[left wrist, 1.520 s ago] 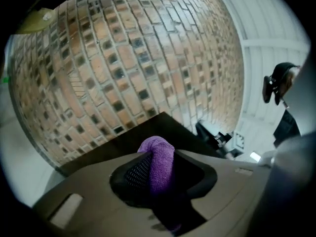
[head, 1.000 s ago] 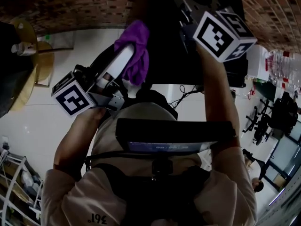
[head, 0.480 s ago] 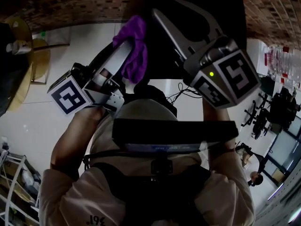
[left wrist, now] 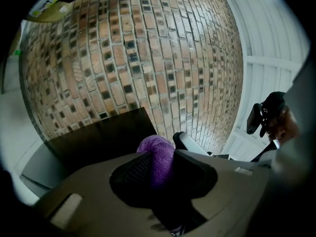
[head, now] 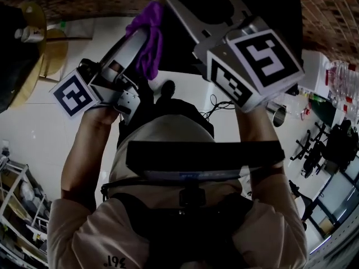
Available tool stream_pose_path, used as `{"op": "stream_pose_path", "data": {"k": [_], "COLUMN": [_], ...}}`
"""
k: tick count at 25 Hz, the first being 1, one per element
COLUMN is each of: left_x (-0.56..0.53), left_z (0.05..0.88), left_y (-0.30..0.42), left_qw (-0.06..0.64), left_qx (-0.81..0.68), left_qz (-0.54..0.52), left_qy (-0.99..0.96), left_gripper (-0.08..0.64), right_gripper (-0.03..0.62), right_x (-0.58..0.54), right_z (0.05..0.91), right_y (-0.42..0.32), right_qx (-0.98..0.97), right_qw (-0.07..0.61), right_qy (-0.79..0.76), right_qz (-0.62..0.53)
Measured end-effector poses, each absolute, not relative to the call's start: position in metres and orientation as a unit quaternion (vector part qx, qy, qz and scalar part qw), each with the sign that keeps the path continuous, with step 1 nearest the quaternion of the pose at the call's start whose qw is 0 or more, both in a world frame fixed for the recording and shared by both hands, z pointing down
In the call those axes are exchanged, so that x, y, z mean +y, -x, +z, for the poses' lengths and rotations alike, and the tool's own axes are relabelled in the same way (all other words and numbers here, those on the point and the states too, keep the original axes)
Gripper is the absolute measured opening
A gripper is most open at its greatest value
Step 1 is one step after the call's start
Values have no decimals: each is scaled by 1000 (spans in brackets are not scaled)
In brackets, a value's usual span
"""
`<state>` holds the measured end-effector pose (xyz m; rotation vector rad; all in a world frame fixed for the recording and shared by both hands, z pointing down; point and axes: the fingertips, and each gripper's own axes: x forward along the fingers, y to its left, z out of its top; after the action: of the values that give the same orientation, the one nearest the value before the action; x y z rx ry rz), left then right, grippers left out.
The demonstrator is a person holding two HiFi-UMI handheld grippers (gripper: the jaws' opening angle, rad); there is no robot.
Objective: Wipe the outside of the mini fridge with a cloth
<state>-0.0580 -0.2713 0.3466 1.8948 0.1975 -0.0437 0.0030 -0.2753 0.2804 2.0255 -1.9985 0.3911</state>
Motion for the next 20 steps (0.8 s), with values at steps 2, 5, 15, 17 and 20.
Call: {"op": "stream_pose_path", "data": {"k": [2,5,15,17,20], "left_x": [-271,-272,-285,-283,-273], "left_z": [349,352,359,365,380], "left_y": [60,66,69,72,68], "left_qw": [574,565,557,559,563], "left_qx": [71,53,27,28,30], "left_qz": [-21,-27,-54,-53,-47], "left_qy": [-815,-823,-828,-827,-824], "left_gripper": [126,124,118,117,117], "right_gripper": [103,103,103,103,104], "right_x": [-278,-281,-294,-293,-284], "right_z": [280,280,276,276,278], "right_y": [-3,0,12,14,10], "right_qx": [-691,-695,-710,-710,-709], "right_qw": [131,126,131,131,130], "right_qy": [-698,-695,-680,-680,-680], "right_qz": [136,134,130,131,131]}}
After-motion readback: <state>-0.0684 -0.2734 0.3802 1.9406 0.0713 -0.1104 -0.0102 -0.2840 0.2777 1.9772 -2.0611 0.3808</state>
